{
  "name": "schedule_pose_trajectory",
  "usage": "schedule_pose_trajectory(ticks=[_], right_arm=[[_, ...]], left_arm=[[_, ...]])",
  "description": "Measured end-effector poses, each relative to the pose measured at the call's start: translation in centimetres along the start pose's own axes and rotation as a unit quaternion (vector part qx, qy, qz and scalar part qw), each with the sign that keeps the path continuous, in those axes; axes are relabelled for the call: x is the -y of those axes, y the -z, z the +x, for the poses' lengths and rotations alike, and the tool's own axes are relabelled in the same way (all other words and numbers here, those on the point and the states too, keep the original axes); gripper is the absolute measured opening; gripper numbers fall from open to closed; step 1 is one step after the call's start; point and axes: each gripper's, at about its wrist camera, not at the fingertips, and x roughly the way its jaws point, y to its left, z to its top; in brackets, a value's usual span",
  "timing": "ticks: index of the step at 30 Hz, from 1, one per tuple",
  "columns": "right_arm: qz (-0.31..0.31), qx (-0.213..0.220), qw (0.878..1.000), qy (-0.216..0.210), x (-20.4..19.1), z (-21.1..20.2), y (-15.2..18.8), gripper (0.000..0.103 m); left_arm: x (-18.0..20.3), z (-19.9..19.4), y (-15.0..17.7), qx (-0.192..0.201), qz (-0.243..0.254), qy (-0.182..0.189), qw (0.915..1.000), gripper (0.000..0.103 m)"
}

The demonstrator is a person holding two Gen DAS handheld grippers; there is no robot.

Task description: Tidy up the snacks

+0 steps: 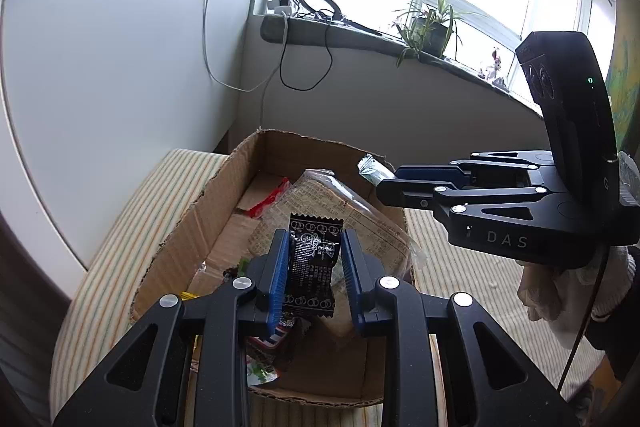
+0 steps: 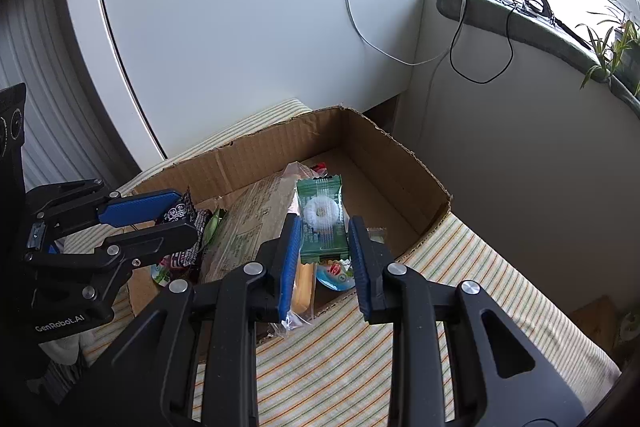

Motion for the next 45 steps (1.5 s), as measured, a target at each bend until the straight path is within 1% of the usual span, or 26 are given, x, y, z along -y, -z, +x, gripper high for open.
schedule_pose_trajectory(ticks=[2, 5, 9, 11, 13, 14, 15, 16, 17, 18, 20, 22, 26, 27, 28, 29, 30, 32, 34, 36, 38, 39, 40, 42, 45], right_arm=[[0.002, 0.002, 1.0, 0.007, 0.1, 0.0, 0.0, 0.027], [0.008, 0.003, 1.0, 0.006, 0.3, -0.2, -0.1, 0.033], [0.014, 0.004, 1.0, 0.004, 0.4, -0.5, 0.0, 0.033], [0.014, 0.005, 1.0, 0.005, 0.3, -0.7, 0.1, 0.033], [0.012, 0.006, 1.0, 0.006, 0.2, -0.8, 0.3, 0.034], [0.011, 0.007, 1.0, 0.008, 0.1, -0.9, 0.4, 0.035], [0.012, 0.008, 1.0, 0.01, 0.1, -1.1, 0.4, 0.039], [0.013, 0.011, 1.0, 0.011, 0.1, -1.3, 0.5, 0.047], [0.014, 0.014, 1.0, 0.012, 0.1, -1.5, 0.6, 0.051], [0.016, 0.018, 1.0, 0.013, 0.1, -1.8, 0.8, 0.053], [0.02, 0.021, 1.0, 0.013, 0.2, -2.4, 1.0, 0.053], [0.022, 0.024, 0.999, 0.017, 0.2, -3.0, 1.2, 0.053], [0.034, 0.032, 0.999, 0.022, 0.3, -4.6, 2.0, 0.055], [0.038, 0.035, 0.998, 0.025, 0.3, -5.1, 2.3, 0.062], [0.041, 0.042, 0.998, 0.029, 0.3, -5.6, 2.6, 0.067], [0.043, 0.046, 0.997, 0.032, 0.2, -6.2, 2.9, 0.068], [0.044, 0.05, 0.997, 0.033, 0.1, -6.8, 3.2, 0.068], [0.047, 0.058, 0.997, 0.034, -0.3, -8.0, 3.9, 0.068], [0.047, 0.065, 0.996, 0.034, -0.7, -9.1, 4.5, 0.068], [0.042, 0.071, 0.996, 0.046, -1.4, -10.0, 5.1, 0.069], [0.037, 0.078, 0.995, 0.056, -2.1, -11.0, 5.8, 0.079], [0.035, 0.084, 0.994, 0.064, -2.5, -11.5, 6.2, 0.088], [0.034, 0.09, 0.993, 0.069, -2.8, -12.0, 6.7, 0.09], [0.032, 0.092, 0.993, 0.073, -3.5, -12.9, 7.4, 0.09], [0.036, 0.096, 0.991, 0.088, -4.5, -14.2, 8.7, 0.09]], left_arm=[[-0.1, -0.1, 0.0, 0.002, -0.003, -0.003, 1.0, 0.025], [-0.2, -0.1, -0.1, 0.004, -0.004, -0.006, 1.0, 0.025], [-0.2, -0.2, -0.1, 0.005, -0.004, -0.013, 0.9999, 0.026], [-0.2, -0.3, -0.1, 0.007, -0.002, -0.016, 0.9998, 0.028], [-0.1, -0.6, -0.1, 0.011, 0.0, -0.02, 0.9997, 0.037], [-0.1, -0.7, -0.1, 0.012, 0.0, -0.02, 0.9997, 0.037], [-0.1, -0.9, -0.2, 0.014, -0.001, -0.02, 0.9997, 0.037], [-0.2, -1.0, -0.2, 0.015, -0.002, -0.021, 0.9997, 0.037], [-0.2, -1.2, -0.2, 0.016, -0.002, -0.022, 0.9996, 0.037], [-0.2, -1.3, -0.3, 0.017, -0.002, -0.023, 0.9996, 0.038], [0.0, -1.8, -0.3, 0.021, 0.0, -0.024, 0.9995, 0.041], [0.3, -2.3, -0.2, 0.025, 0.005, -0.026, 0.9994, 0.047], [1.2, -3.9, -0.4, 0.042, 0.015, -0.029, 0.9986, 0.048], [1.5, -4.3, -0.5, 0.046, 0.017, -0.031, 0.9983, 0.052], [1.7, -4.7, -0.4, 0.052, 0.019, -0.032, 0.998, 0.058], [1.9, -5.2, -0.4, 0.057, 0.02, -0.034, 0.9976, 0.061], [2.1, -5.7, -0.2, 0.062, 0.02, -0.039, 0.9971, 0.064], [2.4, -6.8, 0.1, 0.075, 0.021, -0.044, 0.996, 0.065], [2.6, -7.8, 0.6, 0.084, 0.018, -0.048, 0.9951, 0.069], [2.6, -8.6, 1.2, 0.091, 0.012, -0.049, 0.9946, 0.072], [2.6, -9.1, 1.9, 0.092, 0.006, -0.053, 0.9943, 0.073], [2.6, -9.3, 2.3, 0.092, 0.004, -0.056, 0.9941, 0.073], [2.6, -9.4, 2.7, 0.091, 0.001, -0.06, 0.994, 0.073], [2.6, -9.7, 3.5, 0.088, -0.005, -0.066, 0.9939, 0.074], [2.9, -9.9, 4.8, 0.073, -0.009, -0.07, 0.9948, 0.074]])
